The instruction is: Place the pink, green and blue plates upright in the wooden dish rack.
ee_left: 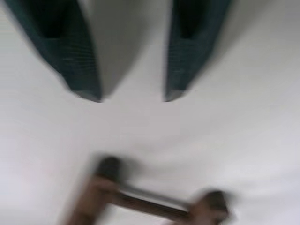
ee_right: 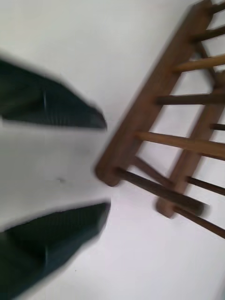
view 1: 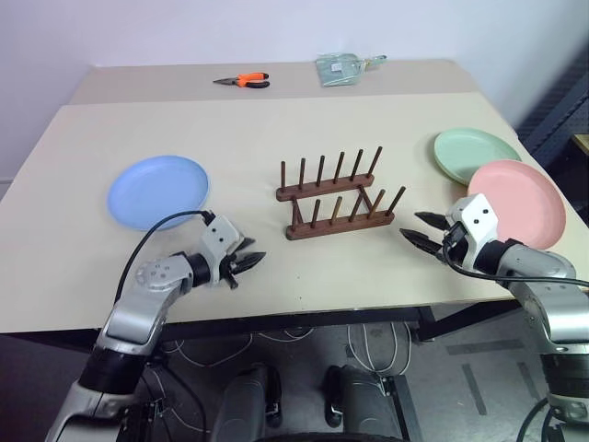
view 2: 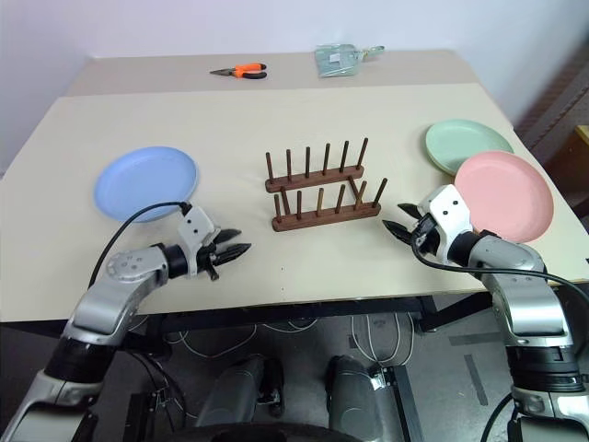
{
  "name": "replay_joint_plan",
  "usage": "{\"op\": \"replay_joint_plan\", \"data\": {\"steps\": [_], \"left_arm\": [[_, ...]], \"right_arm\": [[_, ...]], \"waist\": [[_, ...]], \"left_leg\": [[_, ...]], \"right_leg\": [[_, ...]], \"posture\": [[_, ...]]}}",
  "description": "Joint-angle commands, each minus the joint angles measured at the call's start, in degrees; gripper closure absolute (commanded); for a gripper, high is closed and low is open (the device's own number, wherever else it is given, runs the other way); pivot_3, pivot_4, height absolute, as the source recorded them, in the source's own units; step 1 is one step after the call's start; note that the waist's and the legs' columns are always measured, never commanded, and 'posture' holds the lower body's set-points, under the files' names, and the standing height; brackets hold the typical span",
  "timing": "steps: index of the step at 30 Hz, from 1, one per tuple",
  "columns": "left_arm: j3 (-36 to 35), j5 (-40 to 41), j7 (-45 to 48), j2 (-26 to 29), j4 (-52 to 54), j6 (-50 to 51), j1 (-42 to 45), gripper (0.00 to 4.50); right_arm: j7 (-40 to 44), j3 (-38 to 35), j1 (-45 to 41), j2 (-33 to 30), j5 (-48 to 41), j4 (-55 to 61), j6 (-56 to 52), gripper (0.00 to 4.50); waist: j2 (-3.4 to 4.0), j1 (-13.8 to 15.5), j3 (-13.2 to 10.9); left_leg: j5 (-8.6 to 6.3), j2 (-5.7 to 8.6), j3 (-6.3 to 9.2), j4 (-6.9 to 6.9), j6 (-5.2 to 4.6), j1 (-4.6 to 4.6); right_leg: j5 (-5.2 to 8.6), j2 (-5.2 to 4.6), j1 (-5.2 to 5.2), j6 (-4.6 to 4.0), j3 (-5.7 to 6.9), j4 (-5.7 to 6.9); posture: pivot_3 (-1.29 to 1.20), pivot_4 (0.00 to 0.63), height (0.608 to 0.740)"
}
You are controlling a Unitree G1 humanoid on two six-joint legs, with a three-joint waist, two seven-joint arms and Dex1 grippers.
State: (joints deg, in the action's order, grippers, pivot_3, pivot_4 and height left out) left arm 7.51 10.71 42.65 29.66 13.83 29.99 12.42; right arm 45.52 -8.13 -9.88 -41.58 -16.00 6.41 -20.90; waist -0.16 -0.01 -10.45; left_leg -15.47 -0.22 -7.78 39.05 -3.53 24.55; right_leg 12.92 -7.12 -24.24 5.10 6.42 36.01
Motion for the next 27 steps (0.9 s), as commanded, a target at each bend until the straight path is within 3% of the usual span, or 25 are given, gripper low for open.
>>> {"op": "replay_joint_plan", "data": {"steps": [1, 5, 10, 16, 20, 23, 27], "left_arm": [[5.4, -2.6, -3.6, -3.3, 3.0, 2.9, 2.9, 3.71], [9.1, -6.6, -11.0, -10.7, -2.6, 5.3, 7.2, 3.71], [8.5, -11.9, -20.3, -15.9, -13.8, 2.3, 12.7, 3.71], [5.7, -12.4, -24.7, -17.3, -22.7, -3.0, 16.8, 3.71], [5.2, -11.9, -23.1, -15.7, -21.4, -5.0, 15.5, 3.71], [3.5, -11.9, -24.1, -14.3, -18.3, -4.0, 13.4, 3.71], [2.3, -11.0, -22.3, -12.2, -10.7, -2.5, 9.6, 3.71]], "right_arm": [[-0.5, 4.0, -1.3, 0.1, 3.1, -0.8, 0.0, 4.27], [-3.4, 9.7, -6.3, 3.1, 8.2, -6.8, 0.4, 4.27], [-7.9, 12.8, -14.6, 7.1, 12.9, -17.2, 2.5, 4.27], [-13.9, 13.6, -23.3, 11.7, 17.3, -31.1, 10.0, 4.27], [-11.3, 12.3, -23.5, 9.5, 16.8, -29.1, 11.8, 4.27], [-8.8, 7.2, -19.6, 4.9, 13.6, -20.5, 10.1, 3.43], [-10.7, 0.5, -12.9, -3.4, 15.6, -13.5, 7.6, 1.5]], "waist": [[0.0, 0.4, 0.0], [0.0, 0.6, 0.0], [0.0, 0.4, 0.0], [0.01, -0.4, 0.1], [0.02, -0.7, 0.1], [0.05, -0.7, 0.0], [0.09, -0.7, 0.0]], "left_leg": [[-0.03, 0.01, 0.0, 0.01, 0.03, 0.0], [-0.01, 0.03, -0.01, 0.06, -0.07, 0.03], [0.04, -0.02, -0.04, 0.11, -0.03, -0.05], [0.05, -0.04, -0.05, 0.11, -0.01, -0.08], [0.05, -0.03, -0.07, 0.07, -0.02, -0.06], [0.05, -0.04, -0.07, 0.06, -0.01, -0.06], [0.04, -0.04, -0.07, 0.04, 0.0, -0.04]], "right_leg": [[0.0, -0.01, 0.0, 0.0, 0.0, -0.01], [0.0, 0.01, -0.02, 0.01, -0.01, 0.02], [-0.01, 0.23, 0.07, 0.01, 0.0, 0.06], [-0.02, 0.23, 0.07, -0.01, 0.0, 0.11], [-0.01, 0.25, 0.07, 0.0, 0.01, 0.08], [-0.01, 0.25, 0.06, 0.01, 0.0, 0.08], [-0.01, 0.12, 0.02, 0.01, -0.01, 0.05]], "posture": [[0.0, 0.15, 0.74], [0.0, 0.15, 0.74], [0.0, 0.15, 0.74], [0.0, 0.15, 0.74], [0.0, 0.15, 0.74], [0.0, 0.15, 0.74], [0.0, 0.15, 0.74]]}}
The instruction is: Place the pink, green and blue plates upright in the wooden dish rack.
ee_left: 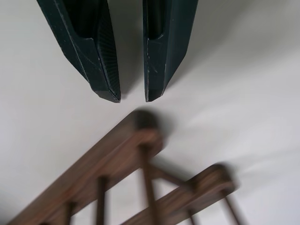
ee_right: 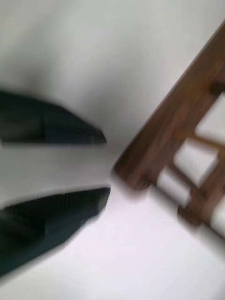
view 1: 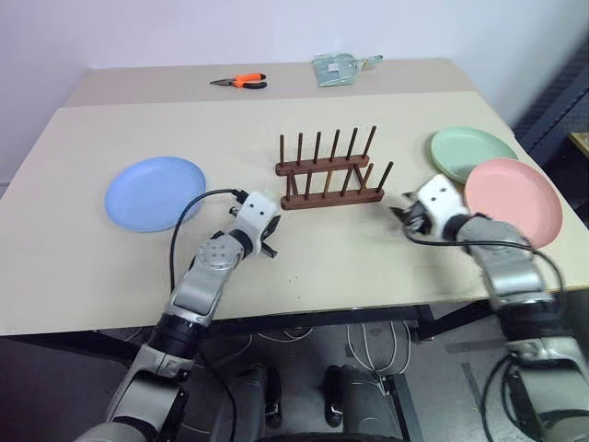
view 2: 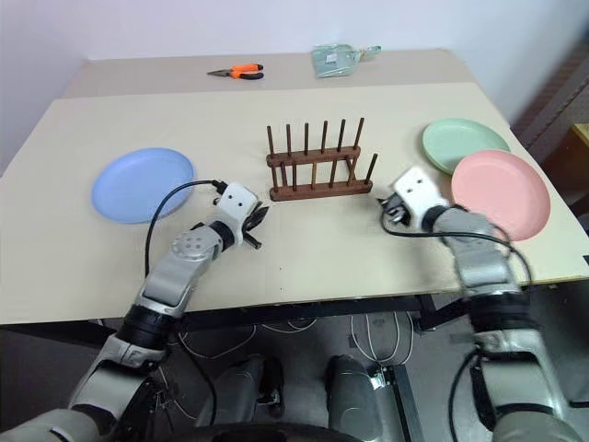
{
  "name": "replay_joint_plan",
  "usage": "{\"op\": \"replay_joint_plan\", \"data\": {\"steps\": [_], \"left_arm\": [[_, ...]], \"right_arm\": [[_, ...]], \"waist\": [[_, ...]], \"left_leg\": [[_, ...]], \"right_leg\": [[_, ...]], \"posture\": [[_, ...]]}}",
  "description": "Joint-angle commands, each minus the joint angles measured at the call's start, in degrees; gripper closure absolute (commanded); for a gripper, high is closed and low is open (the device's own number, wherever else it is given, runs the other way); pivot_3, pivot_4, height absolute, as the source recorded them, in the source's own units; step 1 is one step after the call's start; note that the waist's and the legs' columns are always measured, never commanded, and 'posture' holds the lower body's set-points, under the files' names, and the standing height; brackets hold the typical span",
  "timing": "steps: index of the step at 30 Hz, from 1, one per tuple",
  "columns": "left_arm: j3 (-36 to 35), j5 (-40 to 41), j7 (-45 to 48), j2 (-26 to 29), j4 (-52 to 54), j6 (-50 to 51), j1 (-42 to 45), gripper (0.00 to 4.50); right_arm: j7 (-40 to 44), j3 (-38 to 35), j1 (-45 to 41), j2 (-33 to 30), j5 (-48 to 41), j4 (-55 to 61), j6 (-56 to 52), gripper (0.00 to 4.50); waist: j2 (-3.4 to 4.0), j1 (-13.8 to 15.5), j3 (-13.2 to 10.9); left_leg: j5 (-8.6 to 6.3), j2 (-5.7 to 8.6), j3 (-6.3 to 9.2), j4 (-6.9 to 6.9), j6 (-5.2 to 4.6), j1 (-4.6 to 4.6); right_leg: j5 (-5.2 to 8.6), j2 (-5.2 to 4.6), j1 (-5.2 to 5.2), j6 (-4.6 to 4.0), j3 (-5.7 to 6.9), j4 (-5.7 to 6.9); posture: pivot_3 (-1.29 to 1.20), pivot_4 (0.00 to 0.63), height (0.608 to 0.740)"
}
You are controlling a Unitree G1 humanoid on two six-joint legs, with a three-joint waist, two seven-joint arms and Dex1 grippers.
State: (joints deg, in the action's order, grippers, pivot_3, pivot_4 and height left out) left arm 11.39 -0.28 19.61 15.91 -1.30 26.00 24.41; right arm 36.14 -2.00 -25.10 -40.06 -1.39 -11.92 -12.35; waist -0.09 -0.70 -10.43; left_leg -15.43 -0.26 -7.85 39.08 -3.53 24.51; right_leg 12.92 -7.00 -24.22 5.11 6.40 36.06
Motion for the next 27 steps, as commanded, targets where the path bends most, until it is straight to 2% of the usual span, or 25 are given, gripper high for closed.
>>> {"op": "replay_joint_plan", "data": {"steps": [1, 4, 7, 12, 15, 20, 21, 24, 27], "left_arm": [[-1.6, 0.1, 1.0, 1.8, 5.8, 2.1, -2.9, 3.71], [-1.2, 1.5, 3.3, 2.3, 9.6, 3.4, -3.7, 3.71], [-0.5, 3.5, 6.4, 2.0, 12.4, 3.2, -3.8, 3.71], [-0.2, 6.4, 9.7, 0.9, 15.2, 3.2, -3.0, 3.71], [-0.5, 6.8, 9.8, 0.5, 16.2, 3.2, -3.1, 3.71], [-1.2, 7.8, 10.6, 0.8, 17.6, 3.2, -4.5, 3.71], [-1.4, 8.2, 10.8, 0.7, 17.8, 3.2, -4.7, 3.71], [-1.6, 9.4, 11.3, 0.8, 18.7, 3.1, -5.0, 3.71], [-2.0, 10.3, 11.5, 0.8, 18.9, 3.3, -5.1, 3.71]], "right_arm": [[-1.2, -6.2, 4.1, -6.7, 1.6, 5.6, -1.4, 1.05], [-0.7, -7.5, 9.2, -9.4, 2.1, 6.9, -2.2, 1.05], [-2.5, -5.9, 11.4, -9.3, 5.0, 5.7, -0.7, 1.05], [-10.0, -1.9, 6.9, -7.3, 11.0, -4.3, 2.4, 1.05], [-13.0, 0.8, 5.0, -7.5, 14.5, -9.2, 6.9, 1.81], [-15.4, 1.6, 6.2, -7.9, 16.7, -10.4, 9.3, 4.26], [-16.1, 1.0, 6.6, -7.9, 16.7, -9.6, 9.2, 4.45], [-18.1, -0.8, 8.3, -9.7, 18.0, -4.9, 10.0, 4.45], [-17.1, -4.9, 9.4, -11.3, 15.5, 2.2, 11.0, 4.45]], "waist": [[0.01, 0.0, 0.0], [-0.01, 0.0, 0.0], [0.01, 0.0, 0.0], [0.04, -0.1, 0.0], [0.04, 0.1, 0.0], [0.04, 0.1, 0.0], [0.04, 0.0, 0.0], [0.07, 0.1, 0.0], [0.16, 0.0, -0.1]], "left_leg": [[-0.01, 0.0, 0.0, -0.01, 0.01, -0.01], [-0.02, -0.04, 0.0, -0.02, 0.03, -0.02], [-0.01, -0.04, 0.0, -0.02, 0.03, 0.0], [0.0, -0.03, -0.03, 0.0, 0.02, 0.0], [0.0, -0.03, -0.03, -0.01, 0.03, 0.0], [0.01, -0.01, -0.05, 0.0, 0.01, 0.03], [0.01, -0.02, -0.05, 0.0, 0.01, 0.02], [0.02, -0.04, -0.05, 0.0, 0.03, 0.01], [0.02, -0.03, -0.05, 0.0, 0.03, 0.02]], "right_leg": [[0.0, -0.01, 0.0, 0.0, 0.0, 0.0], [0.0, -0.02, 0.0, -0.01, 0.0, -0.02], [0.0, -0.02, -0.01, -0.01, -0.03, -0.02], [0.0, -0.01, -0.03, -0.02, -0.02, -0.01], [0.01, 0.01, -0.03, -0.02, -0.02, -0.02], [0.01, 0.12, -0.01, 0.0, -0.02, -0.03], [0.01, 0.12, -0.01, 0.01, -0.02, -0.02], [0.02, 0.15, 0.0, 0.01, -0.03, -0.02], [0.02, 0.14, -0.01, 0.02, -0.04, -0.02]], "posture": [[0.0, 0.15, 0.74], [0.0, 0.15, 0.74], [0.0, 0.15, 0.74], [0.0, 0.15, 0.74], [0.0, 0.15, 0.74], [0.0, 0.15, 0.74], [0.0, 0.15, 0.74], [0.0, 0.15, 0.74], [0.0, 0.15, 0.74]]}}
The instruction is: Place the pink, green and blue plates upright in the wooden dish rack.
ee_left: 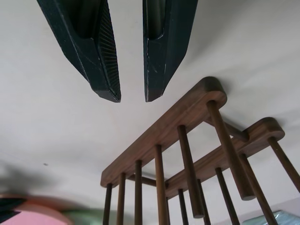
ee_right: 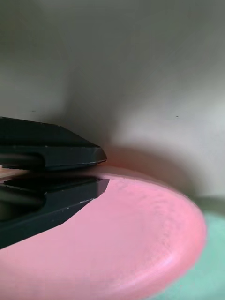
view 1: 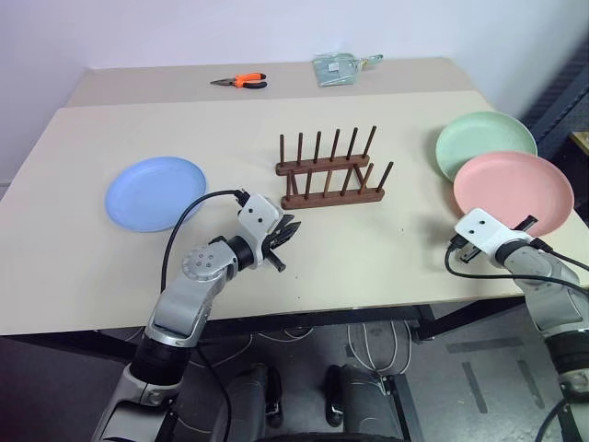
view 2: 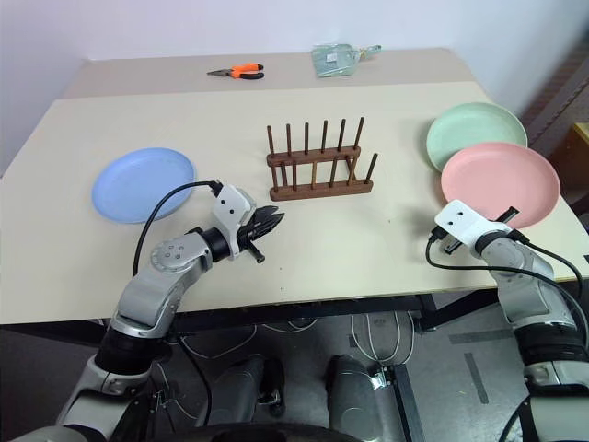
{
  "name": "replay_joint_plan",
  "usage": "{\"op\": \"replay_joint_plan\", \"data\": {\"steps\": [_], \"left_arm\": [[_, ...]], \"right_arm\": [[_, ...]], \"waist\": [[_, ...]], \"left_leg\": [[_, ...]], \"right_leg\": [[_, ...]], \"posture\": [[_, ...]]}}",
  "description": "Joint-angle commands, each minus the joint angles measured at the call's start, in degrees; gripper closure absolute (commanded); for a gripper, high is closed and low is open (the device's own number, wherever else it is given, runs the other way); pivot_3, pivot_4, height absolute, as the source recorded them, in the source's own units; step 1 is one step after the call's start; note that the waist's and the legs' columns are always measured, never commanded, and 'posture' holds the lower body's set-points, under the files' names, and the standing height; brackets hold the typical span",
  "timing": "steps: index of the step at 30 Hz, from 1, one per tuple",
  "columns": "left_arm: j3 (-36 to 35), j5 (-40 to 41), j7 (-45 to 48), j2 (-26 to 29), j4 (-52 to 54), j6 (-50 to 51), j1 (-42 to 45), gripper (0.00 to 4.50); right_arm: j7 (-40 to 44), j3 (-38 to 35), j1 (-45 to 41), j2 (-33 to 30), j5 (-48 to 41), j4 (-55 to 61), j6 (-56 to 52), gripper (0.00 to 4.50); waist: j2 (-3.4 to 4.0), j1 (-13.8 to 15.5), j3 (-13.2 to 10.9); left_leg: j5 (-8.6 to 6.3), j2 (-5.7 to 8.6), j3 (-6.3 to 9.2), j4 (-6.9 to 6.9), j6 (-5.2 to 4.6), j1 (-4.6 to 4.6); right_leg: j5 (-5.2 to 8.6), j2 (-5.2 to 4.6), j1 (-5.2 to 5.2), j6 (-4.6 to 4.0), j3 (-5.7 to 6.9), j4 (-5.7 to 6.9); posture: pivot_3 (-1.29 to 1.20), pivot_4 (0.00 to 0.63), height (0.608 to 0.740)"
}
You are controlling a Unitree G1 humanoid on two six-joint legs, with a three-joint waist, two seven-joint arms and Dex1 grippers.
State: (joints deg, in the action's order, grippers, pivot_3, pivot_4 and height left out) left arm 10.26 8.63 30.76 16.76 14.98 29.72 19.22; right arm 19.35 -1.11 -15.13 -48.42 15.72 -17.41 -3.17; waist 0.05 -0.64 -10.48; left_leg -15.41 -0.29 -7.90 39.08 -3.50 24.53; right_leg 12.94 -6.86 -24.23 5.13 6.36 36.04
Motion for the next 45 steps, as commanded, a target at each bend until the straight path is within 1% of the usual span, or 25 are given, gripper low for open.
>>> {"op": "replay_joint_plan", "data": {"steps": [1, 4, 5, 6, 8, 10, 12, 15, 17, 21, 26, 29, 31, 33, 34, 35, 37, 39, 40, 44, 45], "left_arm": [[-1.0, 1.6, 0.4, 0.1, 2.5, -0.5, 0.0, 3.71], [-1.4, 2.0, 0.8, 0.3, 1.7, -0.8, 0.7, 3.71], [-1.5, 2.2, 0.9, 0.5, 1.4, -0.9, 0.8, 3.71], [-1.7, 2.4, 1.2, 0.7, 1.2, -1.0, 0.9, 3.71], [-2.0, 2.7, 1.6, 1.1, 0.8, -1.3, 1.1, 3.71], [-2.5, 3.3, 1.8, 1.2, 0.5, -1.3, 1.4, 3.71], [-3.2, 4.1, 2.3, 1.6, 1.1, -1.1, 1.2, 3.71], [-3.9, 5.7, 3.0, 2.0, 2.5, -0.4, 0.6, 3.71], [-4.0, 6.2, 3.0, 2.3, 3.3, -0.2, 0.0, 3.71], [-4.1, 6.6, 2.5, 2.3, 4.6, 0.0, -1.2, 3.71], [-3.8, 6.9, 1.8, 2.3, 5.7, 0.2, -2.1, 3.71], [-3.5, 6.9, 1.5, 2.0, 5.4, 0.2, -1.6, 3.71], [-3.3, 6.9, 1.5, 2.0, 5.2, 0.1, -1.4, 3.71], [-3.3, 6.9, 1.5, 2.0, 5.1, 0.1, -1.3, 3.71], [-3.2, 6.9, 1.6, 2.0, 5.0, 0.1, -1.3, 3.71], [-3.1, 6.9, 1.6, 2.0, 5.0, 0.1, -1.3, 3.71], [-3.1, 7.0, 1.6, 2.1, 5.3, 0.2, -1.4, 3.71], [-3.4, 7.2, 1.3, 2.2, 5.9, 0.5, -1.8, 3.71], [-3.6, 7.2, 1.1, 2.2, 6.3, 0.7, -2.2, 3.71], [-3.8, 7.3, 0.5, 2.6, 7.3, 1.0, -3.5, 3.71], [-3.8, 7.3, 0.5, 2.6, 7.3, 1.0, -3.7, 3.71]], "right_arm": [[0.5, -7.3, -0.8, -3.4, -3.0, 9.9, 2.7, 4.45], [5.9, -11.6, -4.5, -1.9, -13.0, 16.3, 2.0, 4.45], [8.0, -13.5, -6.9, 0.3, -19.9, 19.2, -2.3, 4.45], [10.0, -15.5, -9.7, 2.6, -29.6, 22.8, -10.2, 4.45], [13.5, -18.4, -15.5, 6.7, -48.7, 28.8, -21.9, 4.45], [12.5, -21.9, -21.0, 9.8, -64.6, 29.2, -33.1, 4.45], [12.4, -23.1, -25.6, 11.4, -72.0, 26.5, -38.8, 4.45], [11.0, -23.0, -31.0, 12.5, -77.1, 20.3, -44.3, 4.45], [10.8, -22.8, -33.4, 13.3, -78.9, 16.8, -46.3, 4.45], [12.8, -20.1, -35.2, 13.4, -75.6, 11.5, -46.5, 4.45], [14.0, -20.2, -37.0, 13.8, -75.3, 4.3, -48.4, 4.45], [13.3, -19.4, -38.9, 14.3, -72.2, -3.1, -48.2, 4.45], [13.9, -19.0, -40.0, 14.4, -70.3, -5.8, -47.5, 4.45], [13.6, -19.3, -41.3, 14.7, -68.6, -8.1, -46.3, 3.8], [13.2, -19.0, -41.8, 14.8, -67.0, -8.6, -44.9, 3.58], [13.1, -18.4, -42.0, 14.8, -65.1, -8.5, -43.2, 3.17], [14.1, -16.1, -40.8, 14.1, -59.7, -5.8, -37.2, 2.16], [15.9, -14.4, -37.9, 12.2, -53.9, -1.8, -29.4, 2.16], [16.0, -15.8, -36.2, 10.9, -52.8, -0.1, -27.0, 2.16], [16.1, -21.7, -30.7, 7.2, -52.3, 1.4, -24.1, 2.16], [17.0, -20.8, -27.6, 5.0, -49.4, 0.4, -22.7, 2.16]], "waist": [[0.04, 0.0, 0.0], [0.06, -0.2, 0.0], [0.06, -0.2, 0.0], [0.04, -0.3, 0.0], [0.05, -0.2, 0.0], [0.05, -0.1, 0.0], [0.05, 0.4, 0.0], [0.05, 0.9, 0.0], [0.05, 1.1, 0.0], [0.07, 1.1, 0.0], [0.07, 1.1, 0.0], [0.07, 0.9, 0.0], [0.07, 0.9, 0.0], [0.08, 0.9, 0.0], [0.08, 0.9, 0.0], [0.08, 0.9, 0.0], [0.08, 0.9, 0.0], [0.08, 1.0, 0.0], [0.08, 1.2, 0.0], [0.08, 1.4, 0.0], [0.07, 1.5, 0.0]], "left_leg": [[0.0, 0.0, 0.0, 0.0, 0.0, 0.0], [0.0, -0.03, 0.0, 0.0, 0.0, -0.01], [0.0, -0.04, 0.0, 0.0, 0.01, -0.01], [0.0, -0.04, 0.0, 0.0, 0.01, -0.03], [0.01, -0.16, 0.01, 0.02, 0.02, -0.02], [0.01, -0.19, 0.04, 0.02, 0.03, -0.01], [-0.01, -0.17, 0.07, 0.03, -0.02, 0.04], [-0.1, -0.06, 0.08, 0.05, -0.14, 0.08], [-0.12, 0.0, 0.07, 0.06, -0.18, 0.12], [-0.11, 0.01, 0.05, 0.05, -0.18, 0.31], [-0.1, 0.03, 0.02, 0.07, -0.19, 0.36], [-0.1, 0.01, 0.0, 0.07, -0.19, 0.36], [-0.1, 0.01, -0.01, 0.09, -0.2, 0.36], [-0.1, 0.01, -0.01, 0.08, -0.2, 0.36], [-0.1, 0.01, -0.01, 0.08, -0.2, 0.38], [-0.1, 0.01, -0.01, 0.08, -0.2, 0.4], [-0.09, 0.01, -0.01, 0.08, -0.19, 0.41], [-0.09, 0.01, -0.02, 0.08, -0.19, 0.41], [-0.09, 0.01, -0.01, 0.08, -0.19, 0.41], [-0.1, 0.04, -0.01, 0.08, -0.19, 0.46], [-0.09, 0.04, -0.01, 0.08, -0.19, 0.46]], "right_leg": [[0.0, 0.01, 0.0, 0.0, 0.0, 0.01], [0.0, 0.03, 0.0, 0.0, -0.01, 0.0], [0.0, 0.04, 0.0, 0.0, -0.01, 0.0], [0.0, 0.04, 0.0, 0.0, -0.01, 0.01], [-0.04, 0.06, 0.0, -0.06, -0.02, -0.01], [-0.04, 0.06, -0.01, -0.08, 0.01, -0.01], [-0.06, -0.02, -0.01, -0.1, 0.04, -0.03], [-0.06, -0.18, -0.04, -0.1, 0.05, -0.07], [-0.06, -0.26, -0.07, -0.1, 0.05, -0.1], [-0.06, -0.26, -0.24, -0.09, 0.06, -0.08], [-0.07, -0.2, -0.27, -0.08, 0.08, -0.06], [-0.07, -0.06, -0.27, -0.07, 0.11, -0.05], [-0.07, -0.03, -0.27, -0.07, 0.1, -0.04], [-0.07, -0.02, -0.28, -0.06, 0.1, -0.04], [-0.07, -0.02, -0.29, -0.06, 0.1, -0.04], [-0.07, -0.02, -0.31, -0.06, 0.1, -0.04], [-0.07, 0.0, -0.32, -0.06, 0.1, -0.04], [-0.07, 0.01, -0.33, -0.05, 0.1, -0.04], [-0.06, 0.01, -0.33, -0.04, 0.1, -0.04], [-0.07, -0.01, -0.31, 0.04, 0.11, -0.1], [-0.08, -0.01, -0.31, 0.04, 0.11, -0.1]], "posture": [[0.0, 0.15, 0.74], [0.0, 0.15, 0.74], [0.0, 0.15, 0.74], [0.0, 0.15, 0.74], [0.0, 0.15, 0.74], [0.0, 0.15, 0.74], [0.0, 0.15, 0.74], [0.0, 0.15, 0.74], [0.0, 0.15, 0.74], [0.0, 0.15, 0.74], [0.0, 0.15, 0.74], [0.0, 0.15, 0.74], [0.0, 0.15, 0.74], [0.0, 0.15, 0.74], [0.0, 0.15, 0.74], [0.0, 0.15, 0.74], [0.0, 0.15, 0.74], [0.0, 0.15, 0.74], [0.0, 0.15, 0.74], [0.0, 0.15, 0.74], [0.0, 0.15, 0.74]]}}
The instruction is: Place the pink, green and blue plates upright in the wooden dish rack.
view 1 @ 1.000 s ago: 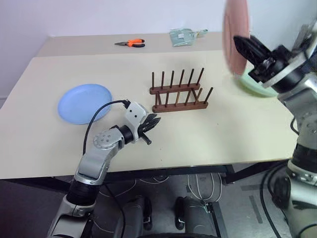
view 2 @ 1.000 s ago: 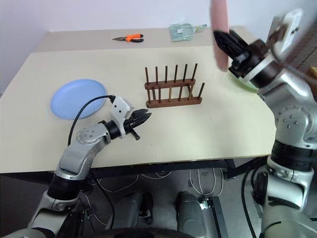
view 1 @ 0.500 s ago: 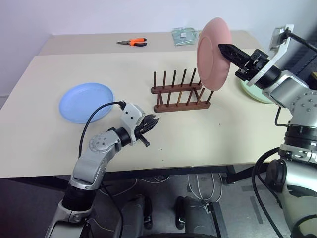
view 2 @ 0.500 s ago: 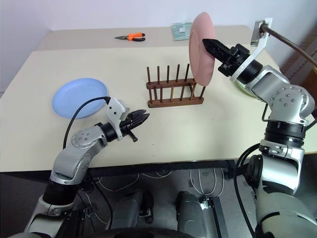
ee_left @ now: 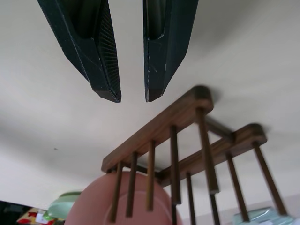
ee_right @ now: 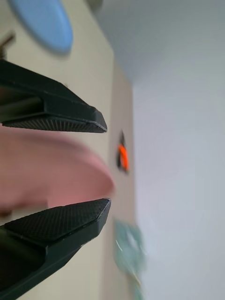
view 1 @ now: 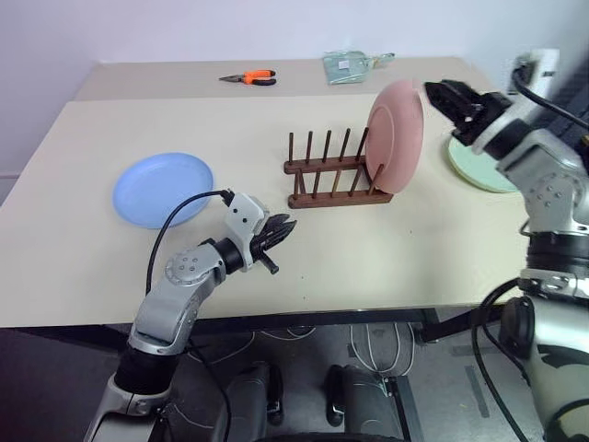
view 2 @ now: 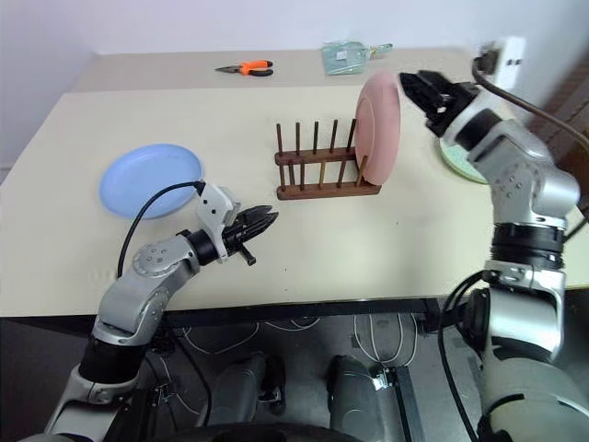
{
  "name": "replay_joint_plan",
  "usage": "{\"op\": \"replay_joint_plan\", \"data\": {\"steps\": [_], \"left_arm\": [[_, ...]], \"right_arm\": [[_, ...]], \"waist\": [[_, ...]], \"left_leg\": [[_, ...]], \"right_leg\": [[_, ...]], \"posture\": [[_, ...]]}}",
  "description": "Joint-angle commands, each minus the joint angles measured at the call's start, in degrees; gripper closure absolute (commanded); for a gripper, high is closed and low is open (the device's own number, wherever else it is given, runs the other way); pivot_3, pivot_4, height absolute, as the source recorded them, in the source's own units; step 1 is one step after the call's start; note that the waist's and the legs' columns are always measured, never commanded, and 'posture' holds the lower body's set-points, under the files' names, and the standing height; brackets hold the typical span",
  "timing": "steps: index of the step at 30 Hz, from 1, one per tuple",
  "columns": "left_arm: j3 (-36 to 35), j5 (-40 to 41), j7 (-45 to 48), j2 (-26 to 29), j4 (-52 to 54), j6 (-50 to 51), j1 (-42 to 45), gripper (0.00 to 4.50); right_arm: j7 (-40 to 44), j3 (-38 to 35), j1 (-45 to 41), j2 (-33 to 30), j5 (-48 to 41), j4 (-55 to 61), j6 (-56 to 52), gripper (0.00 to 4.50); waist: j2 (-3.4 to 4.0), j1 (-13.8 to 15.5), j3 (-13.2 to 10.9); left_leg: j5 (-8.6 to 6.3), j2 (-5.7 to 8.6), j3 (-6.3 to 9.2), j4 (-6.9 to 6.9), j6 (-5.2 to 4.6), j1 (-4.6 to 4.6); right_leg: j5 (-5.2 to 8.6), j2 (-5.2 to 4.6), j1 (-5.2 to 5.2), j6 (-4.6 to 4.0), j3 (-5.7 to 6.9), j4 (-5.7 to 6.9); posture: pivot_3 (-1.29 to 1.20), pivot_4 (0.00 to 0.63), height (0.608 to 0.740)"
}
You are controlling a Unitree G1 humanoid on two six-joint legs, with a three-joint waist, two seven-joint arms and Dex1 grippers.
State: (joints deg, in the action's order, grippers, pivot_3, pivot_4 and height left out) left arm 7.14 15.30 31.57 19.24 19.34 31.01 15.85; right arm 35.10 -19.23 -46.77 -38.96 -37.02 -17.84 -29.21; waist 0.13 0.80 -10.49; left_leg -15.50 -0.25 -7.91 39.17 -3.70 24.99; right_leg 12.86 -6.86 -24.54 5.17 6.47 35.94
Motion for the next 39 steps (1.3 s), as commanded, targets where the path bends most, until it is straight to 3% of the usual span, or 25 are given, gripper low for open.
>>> {"op": "replay_joint_plan", "data": {"steps": [1, 2, 5, 8, 14, 24, 27, 34, 39], "left_arm": [[-0.6, 0.7, -0.4, 0.1, 2.9, -0.3, -0.4, 3.71], [-0.6, 0.7, -0.4, 0.1, 2.8, -0.3, -0.4, 3.71], [0.4, 0.5, 0.2, 0.2, 1.6, -0.8, 0.9, 3.71], [1.1, 0.2, 0.8, 0.2, 0.1, -1.3, 2.4, 3.71], [0.8, 0.3, 1.0, 0.3, -0.7, -1.4, 3.4, 3.71], [0.5, 0.5, -0.3, 0.6, 1.9, -0.5, 0.8, 3.71], [0.6, 0.5, -0.5, 0.6, 2.4, -0.4, 0.3, 3.71], [0.6, 0.7, -1.0, 0.6, 3.0, 0.1, -0.1, 3.71], [0.9, 0.8, -0.7, 0.7, 3.1, 0.3, -0.1, 3.71]], "right_arm": [[2.0, -1.3, 6.5, -6.2, 6.3, -0.1, 5.1, 1.62], [2.5, -0.1, 8.1, -7.2, 8.4, -0.7, 6.4, 1.36], [2.3, 11.8, 10.7, -10.1, 24.2, -8.5, 17.3, 0.02], [0.0, 19.1, 6.7, -10.3, 35.1, -21.5, 27.8, 0.02], [-5.3, 24.5, -7.5, -7.1, 44.0, -47.7, 36.9, 0.02], [-10.5, 24.3, -14.7, -2.9, 49.1, -59.3, 32.9, 0.02], [-12.7, 23.6, -15.5, -2.8, 49.5, -59.8, 31.3, 0.82], [-8.5, 20.2, -15.9, -2.5, 47.5, -59.5, 30.2, 4.31], [0.5, 14.9, -16.2, -2.7, 42.2, -58.3, 26.9, 4.42]], "waist": [[-0.02, 0.1, 0.0], [-0.02, -0.1, 0.0], [0.01, -1.3, 0.0], [0.05, -2.1, 0.0], [0.18, -2.1, -0.1], [0.17, -1.7, -0.1], [0.18, -1.8, -0.1], [0.19, -2.0, 0.0], [0.19, -1.8, 0.0]], "left_leg": [[0.0, 0.0, 0.01, 0.0, 0.0, 0.0], [0.0, 0.0, 0.03, 0.0, 0.0, 0.0], [0.0, -0.01, -0.07, 0.0, 0.01, -0.11], [0.07, -0.07, -0.11, -0.03, 0.12, -0.22], [0.1, -0.07, -0.17, -0.07, 0.14, -0.25], [0.1, -0.08, -0.15, -0.06, 0.16, -0.25], [0.1, -0.09, -0.14, -0.07, 0.17, -0.27], [0.1, -0.09, -0.15, -0.07, 0.17, -0.27], [0.1, -0.08, -0.15, -0.07, 0.17, -0.27]], "right_leg": [[0.0, 0.0, 0.0, 0.0, 0.01, 0.0], [0.0, 0.0, 0.03, 0.0, 0.02, -0.02], [0.0, 0.02, 0.03, 0.0, -0.06, 0.01], [0.01, 0.07, 0.03, -0.02, -0.12, 0.11], [0.02, 0.1, 0.03, -0.01, -0.17, 0.09], [0.02, 0.08, 0.12, -0.01, -0.14, 0.06], [0.02, 0.09, 0.12, -0.02, -0.14, 0.07], [0.02, 0.1, 0.12, -0.02, -0.14, 0.07], [0.02, 0.1, 0.12, -0.01, -0.14, 0.06]], "posture": [[0.0, 0.15, 0.74], [0.0, 0.15, 0.74], [0.0, 0.15, 0.74], [0.0, 0.15, 0.74], [0.0, 0.15, 0.74], [0.0, 0.15, 0.74], [0.0, 0.15, 0.74], [0.0, 0.15, 0.74], [0.0, 0.15, 0.74]]}}
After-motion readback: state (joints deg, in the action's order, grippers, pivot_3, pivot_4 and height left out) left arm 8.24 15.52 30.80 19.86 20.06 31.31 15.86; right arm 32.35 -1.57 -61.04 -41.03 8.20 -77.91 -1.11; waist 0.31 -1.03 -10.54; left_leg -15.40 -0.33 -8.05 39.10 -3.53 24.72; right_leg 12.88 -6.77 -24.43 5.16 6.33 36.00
